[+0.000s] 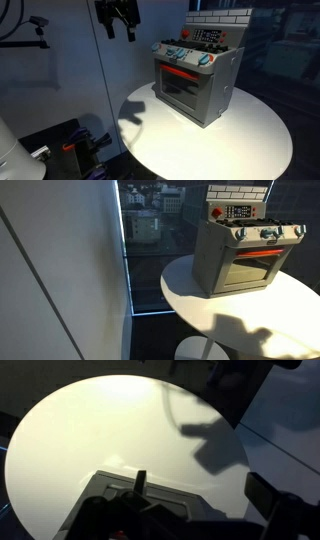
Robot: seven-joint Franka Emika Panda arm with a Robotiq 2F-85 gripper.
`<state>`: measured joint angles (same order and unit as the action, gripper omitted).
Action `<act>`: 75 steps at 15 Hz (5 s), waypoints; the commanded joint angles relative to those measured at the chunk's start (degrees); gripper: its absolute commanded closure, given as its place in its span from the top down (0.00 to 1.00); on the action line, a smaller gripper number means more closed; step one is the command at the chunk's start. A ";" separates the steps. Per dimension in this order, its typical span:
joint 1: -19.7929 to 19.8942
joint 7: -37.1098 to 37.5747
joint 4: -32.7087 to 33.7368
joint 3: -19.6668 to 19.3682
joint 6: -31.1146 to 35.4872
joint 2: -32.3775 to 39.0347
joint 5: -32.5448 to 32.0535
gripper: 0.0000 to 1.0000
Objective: Turn the second blue knob from the right to the right
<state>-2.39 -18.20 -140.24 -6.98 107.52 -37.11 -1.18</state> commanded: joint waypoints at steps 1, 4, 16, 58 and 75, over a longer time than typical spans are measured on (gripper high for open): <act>0.24 -0.10 0.15 0.21 -0.17 0.06 0.14 1.00; 0.24 -0.10 0.15 0.21 -0.17 0.05 0.14 1.00; 1.26 3.96 8.08 -0.17 4.91 7.62 3.01 1.00; 3.89 16.68 10.69 3.18 38.15 27.61 4.83 1.00; 3.73 18.03 11.60 4.06 43.00 31.58 5.20 0.82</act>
<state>1.20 -1.18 -129.34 -3.33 149.97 -6.11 3.12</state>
